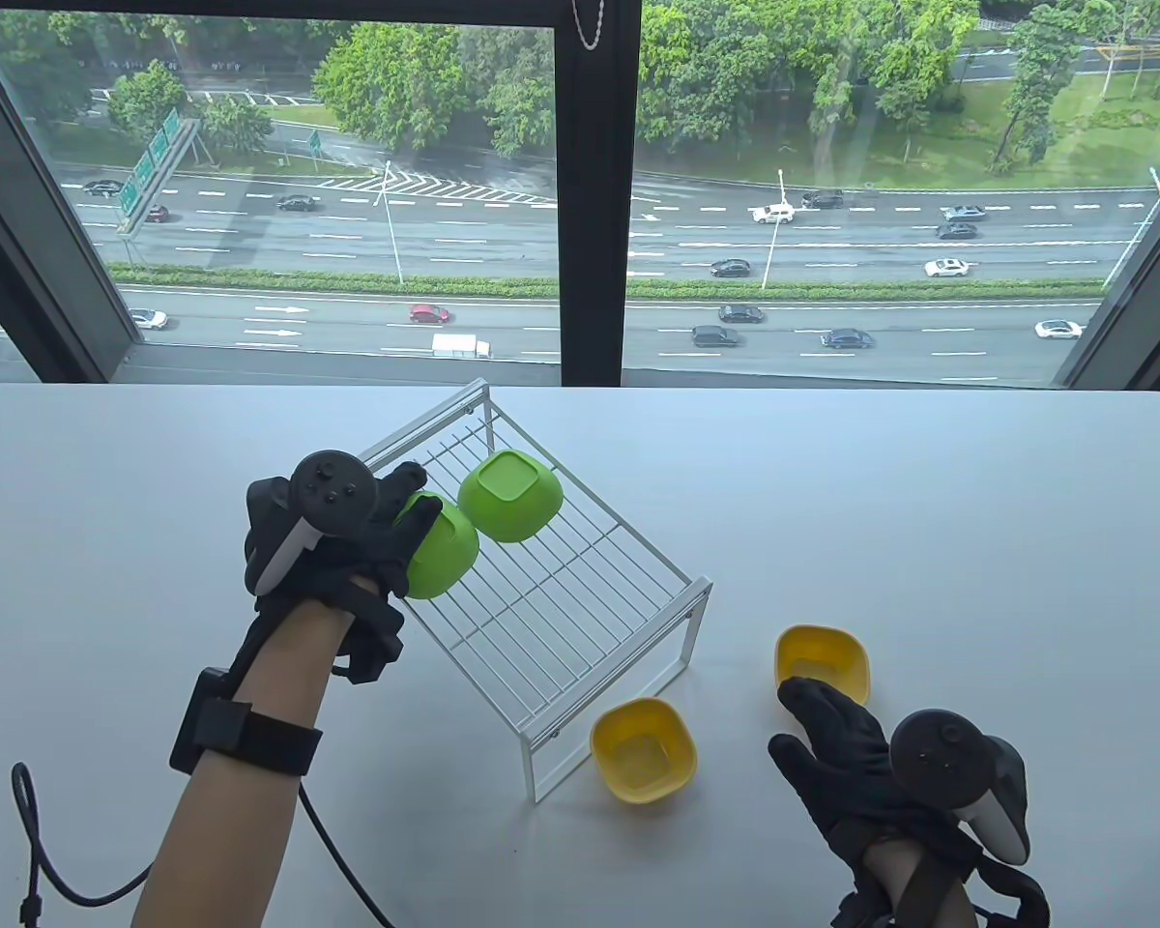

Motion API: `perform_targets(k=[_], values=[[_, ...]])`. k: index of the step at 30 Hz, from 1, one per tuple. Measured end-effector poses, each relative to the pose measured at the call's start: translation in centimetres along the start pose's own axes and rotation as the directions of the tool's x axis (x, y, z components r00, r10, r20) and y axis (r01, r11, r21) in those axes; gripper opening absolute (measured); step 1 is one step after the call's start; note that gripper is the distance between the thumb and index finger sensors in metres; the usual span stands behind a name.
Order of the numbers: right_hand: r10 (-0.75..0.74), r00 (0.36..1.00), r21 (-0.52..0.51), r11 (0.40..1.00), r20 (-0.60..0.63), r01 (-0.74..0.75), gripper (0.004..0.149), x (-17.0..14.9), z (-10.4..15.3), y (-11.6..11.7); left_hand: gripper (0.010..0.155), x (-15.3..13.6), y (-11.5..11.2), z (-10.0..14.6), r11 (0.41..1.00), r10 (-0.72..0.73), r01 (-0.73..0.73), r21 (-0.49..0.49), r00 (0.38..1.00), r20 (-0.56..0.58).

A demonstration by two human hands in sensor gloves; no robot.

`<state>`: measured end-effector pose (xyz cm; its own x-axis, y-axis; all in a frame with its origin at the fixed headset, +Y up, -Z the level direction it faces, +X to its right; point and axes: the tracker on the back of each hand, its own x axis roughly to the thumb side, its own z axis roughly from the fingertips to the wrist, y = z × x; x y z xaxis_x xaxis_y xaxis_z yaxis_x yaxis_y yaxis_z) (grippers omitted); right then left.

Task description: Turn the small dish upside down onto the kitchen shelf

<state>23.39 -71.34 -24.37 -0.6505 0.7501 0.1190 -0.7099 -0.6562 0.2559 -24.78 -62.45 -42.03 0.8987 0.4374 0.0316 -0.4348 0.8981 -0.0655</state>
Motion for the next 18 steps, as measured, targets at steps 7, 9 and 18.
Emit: perform_targets(k=[7,9,18], values=[[-0.005,1.000,-0.001,1.000,-0.004,0.005,0.078,0.0,0.0,0.0,0.068,0.1,-0.2,-0.6,1.000,-0.026,0.025,-0.017,0.999,-0.032],[-0.007,1.000,-0.003,1.000,-0.006,0.007,0.078,0.0,0.0,0.0,0.067,0.3,-0.6,-0.7,0.998,-0.066,0.066,0.003,0.997,-0.037],[-0.007,1.000,-0.005,1.000,0.001,0.007,0.078,0.1,0.1,-0.1,0.063,0.1,0.3,1.2,0.980,-0.032,0.011,0.200,0.995,0.098]])
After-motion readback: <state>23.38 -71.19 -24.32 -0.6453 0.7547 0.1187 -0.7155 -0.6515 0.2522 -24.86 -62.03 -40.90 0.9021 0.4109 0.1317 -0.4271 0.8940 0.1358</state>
